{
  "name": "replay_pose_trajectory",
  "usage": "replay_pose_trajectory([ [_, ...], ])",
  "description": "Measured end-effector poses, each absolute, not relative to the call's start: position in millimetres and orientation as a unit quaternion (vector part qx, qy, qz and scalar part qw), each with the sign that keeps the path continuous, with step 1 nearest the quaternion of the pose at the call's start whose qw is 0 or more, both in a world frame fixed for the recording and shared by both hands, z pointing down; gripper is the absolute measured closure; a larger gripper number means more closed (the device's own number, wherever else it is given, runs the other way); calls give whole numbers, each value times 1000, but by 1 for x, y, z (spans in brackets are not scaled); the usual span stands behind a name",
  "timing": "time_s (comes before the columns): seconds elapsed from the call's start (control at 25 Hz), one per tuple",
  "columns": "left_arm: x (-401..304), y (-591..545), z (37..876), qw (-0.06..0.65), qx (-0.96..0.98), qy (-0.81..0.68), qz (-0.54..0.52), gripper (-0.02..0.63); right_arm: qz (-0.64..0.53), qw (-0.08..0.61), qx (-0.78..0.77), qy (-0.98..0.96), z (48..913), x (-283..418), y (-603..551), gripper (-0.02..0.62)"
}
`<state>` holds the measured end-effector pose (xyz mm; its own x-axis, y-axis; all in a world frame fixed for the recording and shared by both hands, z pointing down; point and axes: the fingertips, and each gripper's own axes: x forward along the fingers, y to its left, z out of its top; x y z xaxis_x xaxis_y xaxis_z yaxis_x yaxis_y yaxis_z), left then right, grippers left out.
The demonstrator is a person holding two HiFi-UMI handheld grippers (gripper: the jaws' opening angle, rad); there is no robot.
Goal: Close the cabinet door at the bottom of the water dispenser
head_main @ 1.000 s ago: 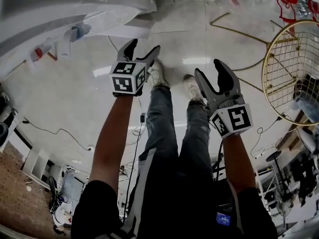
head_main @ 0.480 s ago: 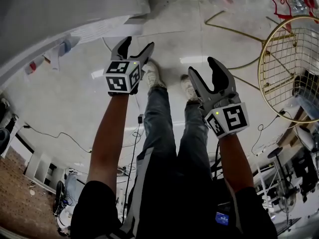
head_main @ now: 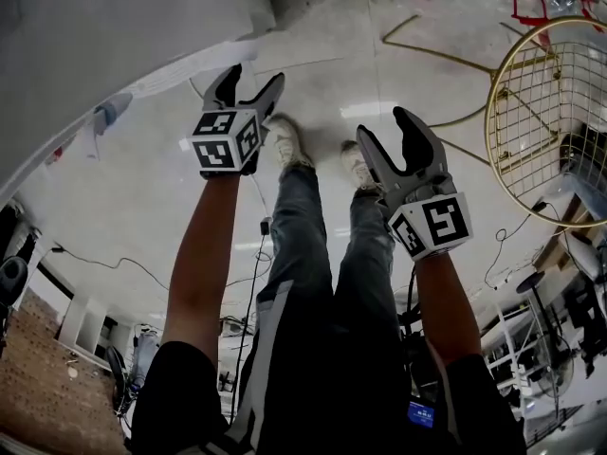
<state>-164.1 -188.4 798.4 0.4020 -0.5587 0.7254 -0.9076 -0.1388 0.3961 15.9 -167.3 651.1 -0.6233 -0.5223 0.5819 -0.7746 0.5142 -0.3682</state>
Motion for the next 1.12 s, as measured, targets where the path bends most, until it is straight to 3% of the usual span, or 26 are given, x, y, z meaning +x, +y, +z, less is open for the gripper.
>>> replay_pose_trajectory([
  [1.12, -149, -234, 802, 405, 728, -508, 219, 249, 298, 192, 416, -838, 642, 47, -185, 348],
])
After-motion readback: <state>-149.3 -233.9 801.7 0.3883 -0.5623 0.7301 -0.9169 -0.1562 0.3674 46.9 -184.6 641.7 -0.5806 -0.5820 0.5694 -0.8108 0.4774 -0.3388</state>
